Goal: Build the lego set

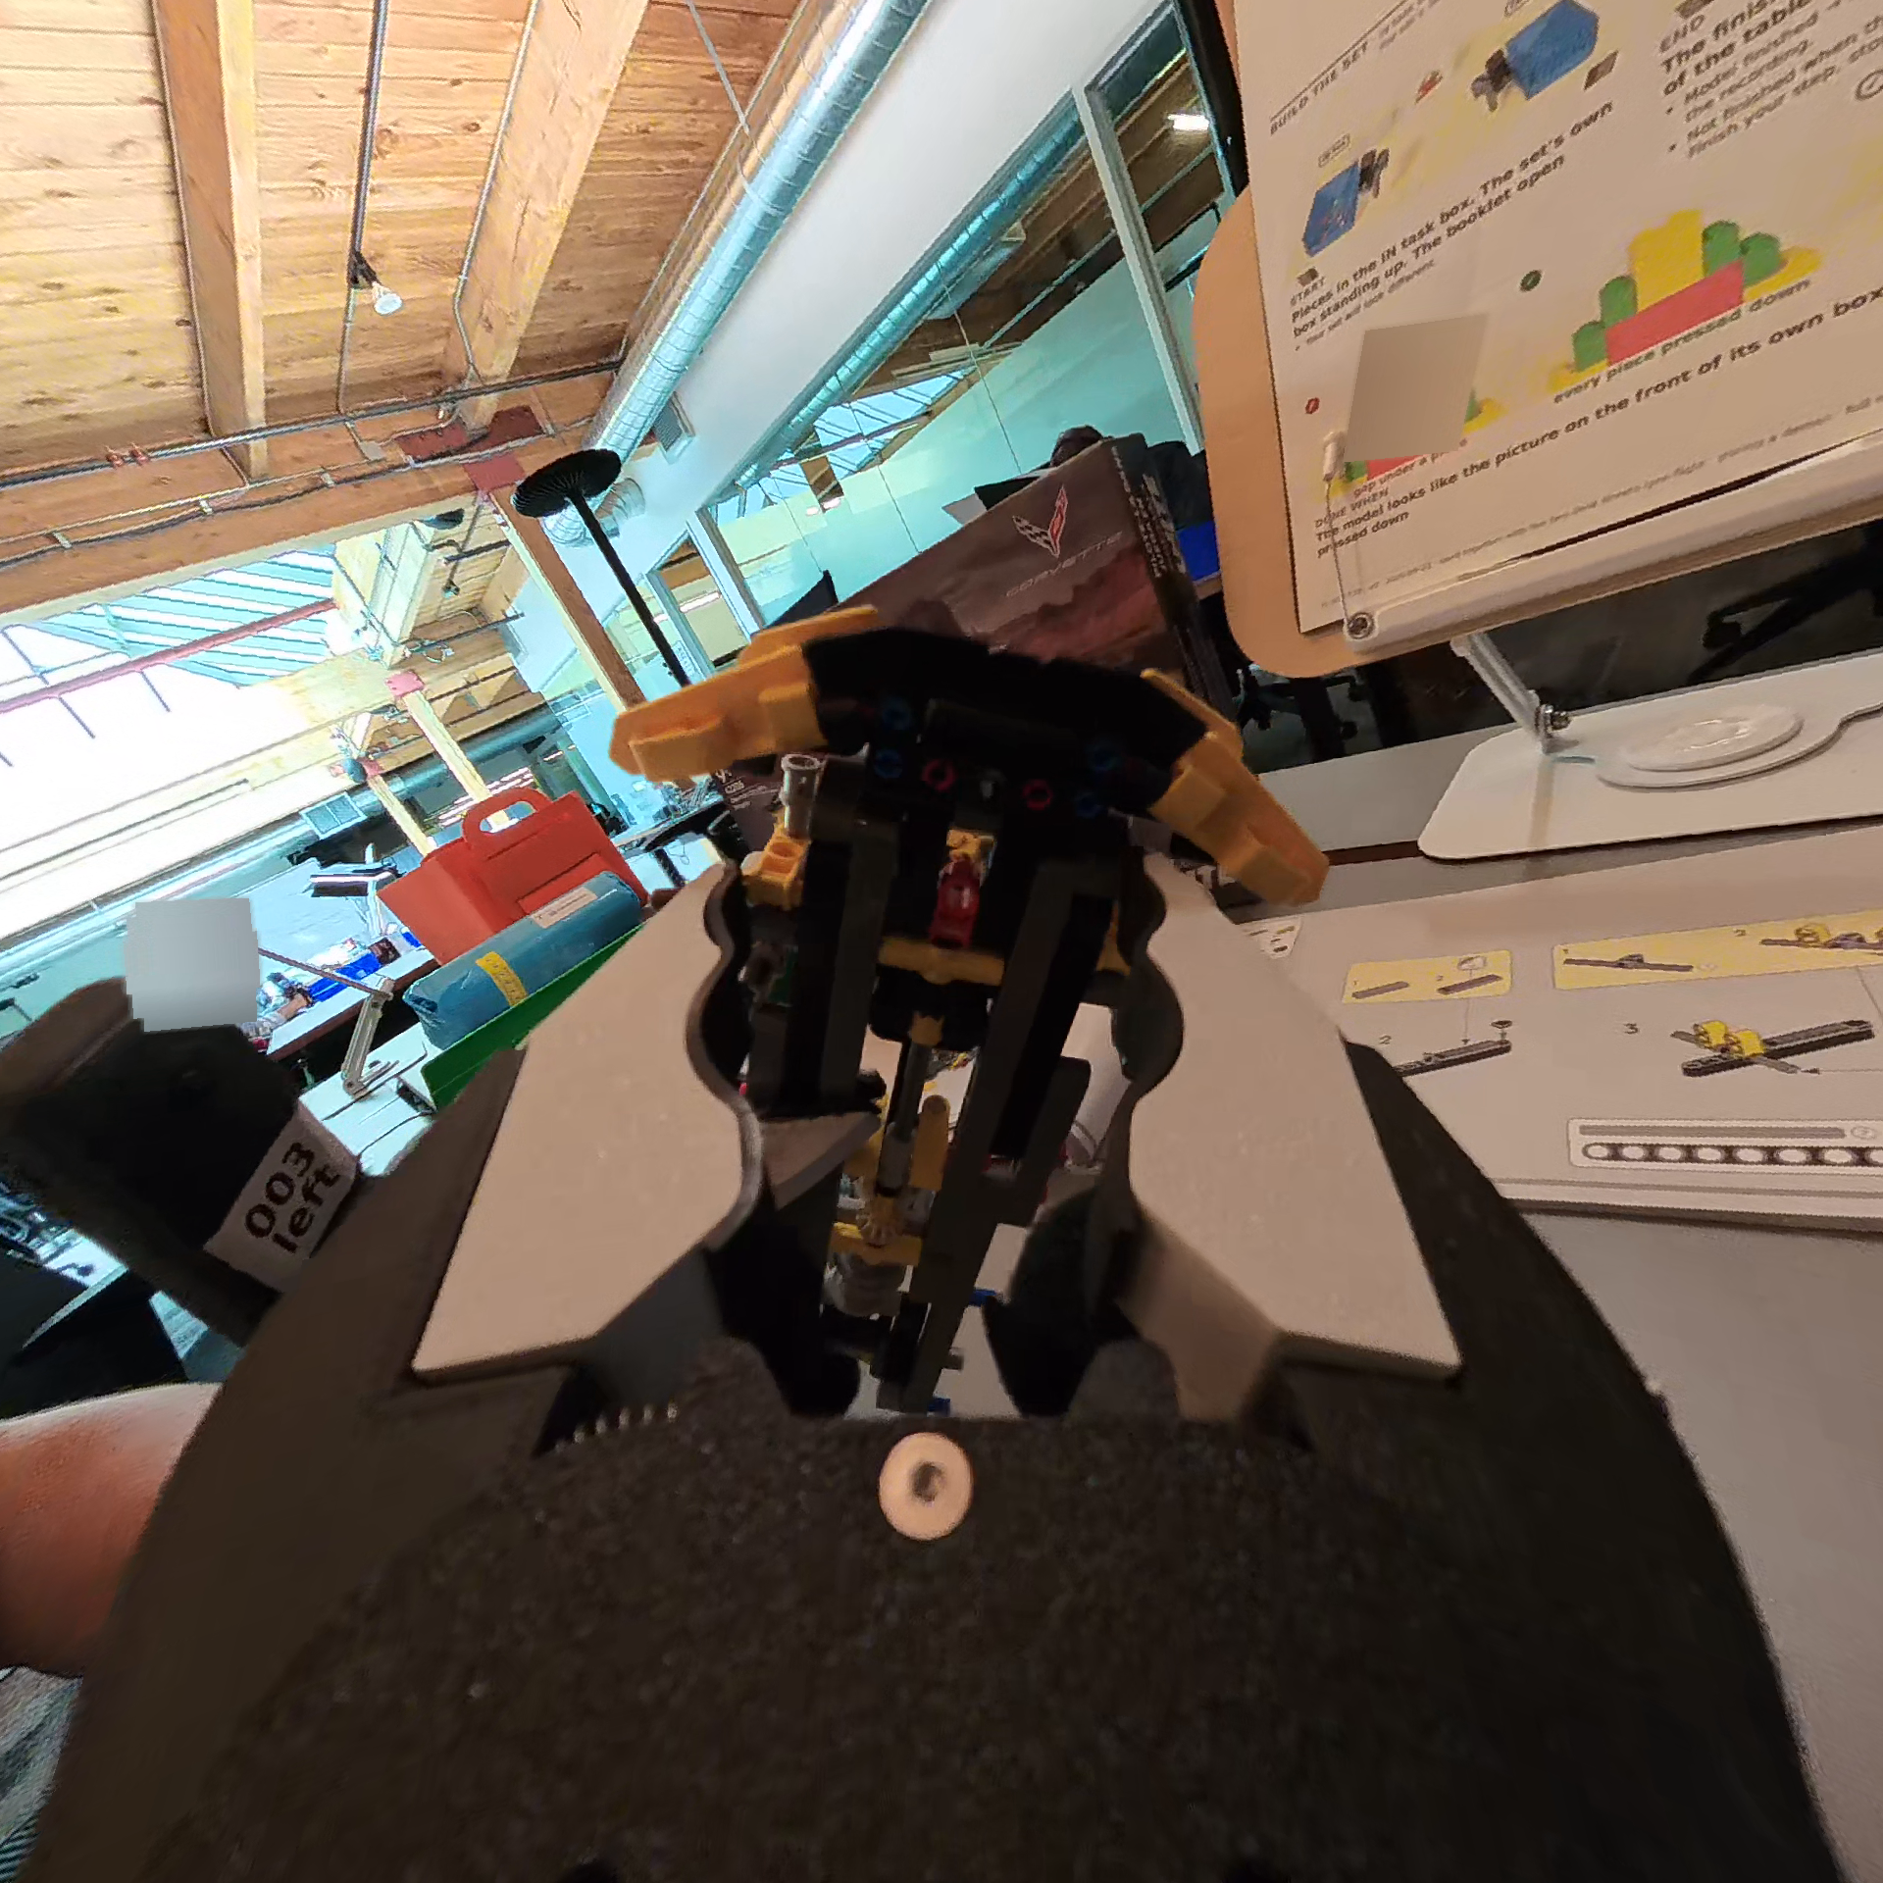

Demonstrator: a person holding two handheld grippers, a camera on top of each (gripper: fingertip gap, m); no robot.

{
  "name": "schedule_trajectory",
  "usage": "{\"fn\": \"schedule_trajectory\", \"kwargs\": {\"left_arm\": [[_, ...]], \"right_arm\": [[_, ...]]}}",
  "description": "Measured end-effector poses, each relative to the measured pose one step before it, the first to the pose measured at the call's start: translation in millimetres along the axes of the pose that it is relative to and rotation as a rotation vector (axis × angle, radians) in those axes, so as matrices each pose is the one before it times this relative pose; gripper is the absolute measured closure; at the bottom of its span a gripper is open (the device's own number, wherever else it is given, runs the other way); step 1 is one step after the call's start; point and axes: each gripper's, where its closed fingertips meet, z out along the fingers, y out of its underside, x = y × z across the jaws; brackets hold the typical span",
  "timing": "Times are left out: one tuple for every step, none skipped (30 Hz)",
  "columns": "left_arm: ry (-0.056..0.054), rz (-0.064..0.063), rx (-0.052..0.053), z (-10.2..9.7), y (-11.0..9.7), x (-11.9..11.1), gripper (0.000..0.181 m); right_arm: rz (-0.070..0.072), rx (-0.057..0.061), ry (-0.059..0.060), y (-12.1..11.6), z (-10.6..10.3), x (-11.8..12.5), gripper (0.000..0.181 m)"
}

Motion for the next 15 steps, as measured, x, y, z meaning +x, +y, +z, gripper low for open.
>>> {"fn": "schedule_trajectory", "kwargs": {"left_arm": [[-0.003, -0.0008, 0.0023, 0.04, -0.13, 0.09, 0.175], [-0.0031, 0.0035, 0.0004, 0.19, 0.1, -0.15, 0.175], [-0.0018, 0.0023, 0.0012, 0.05, 0.01, -0.27, 0.175], [0.0004, -0.0024, -0.0017, 0.27, 0.57, 0.12, 0.175], [0.0016, -0.0064, -0.0046, 0.55, 1.08, 0.11, 0.175], [0.0027, -0.0086, -0.0032, 0.43, 1.05, 0.17, 0.175], [0.0019, -0.0063, -0.0027, 0.44, 1.05, 0.02, 0.176], [0.0008, -0.0033, -0.004, 0.28, 1.19, -0.17, 0.176], [0.0, -0.0007, 0.0009, 0.01, -0.02, -0.38, 0.176], [-0.0006, 0.0016, 0.0021, -0.17, -0.37, -0.22, 0.176], [-0.0012, 0.0043, 0.0018, -0.2, -0.61, -0.24, 0.176], [-0.0007, 0.0, 0.0009, -0.14, -0.29, -0.21, 0.176], [0.0034, -0.0045, -0.0004, 0.03, -0.04, -0.08, 0.176], [0.005, -0.0025, -0.001, -0.02, 0.05, 0.0, 0.176], [0.0041, -0.0004, 0.0031, -0.2, -0.32, 0.27, 0.176]], "right_arm": [[-0.0028, 0.0019, -0.002, -0.16, 0.11, -0.53, 0.11], [-0.002, 0.0025, -0.0029, -0.17, 0.14, -0.42, 0.11], [-0.004, 0.0024, -0.0041, -0.14, 0.13, -0.7, 0.11], [-0.0054, 0.0025, 0.0007, 0.1, 0.18, 0.0, 0.111], [-0.0053, 0.0, 0.0032, 0.59, 0.29, 0.18, 0.111], [-0.0122, 0.0012, 0.0033, 0.48, 0.5, -0.1, 0.111], [-0.0138, 0.0009, 0.0038, 0.42, 0.49, -0.46, 0.112], [-0.0123, 0.0004, 0.0034, 0.29, 0.75, -0.58, 0.112], [-0.0095, 0.0, -0.0009, -0.07, 0.5, -0.85, 0.112], [-0.0126, 0.0002, -0.0028, -0.61, 0.48, -1.3, 0.112], [-0.0203, 0.0026, -0.0021, -0.97, 0.67, -1.72, 0.112], [-0.0166, -0.0029, 0.0027, -0.4, 0.52, -0.78, 0.112], [-0.0072, -0.0061, 0.0035, -0.12, 0.3, -0.08, 0.112], [-0.0137, -0.0052, 0.0105, -0.04, -0.15, 0.44, 0.111], [-0.0178, -0.0028, 0.0094, -0.05, -0.39, -0.34, 0.111]]}}
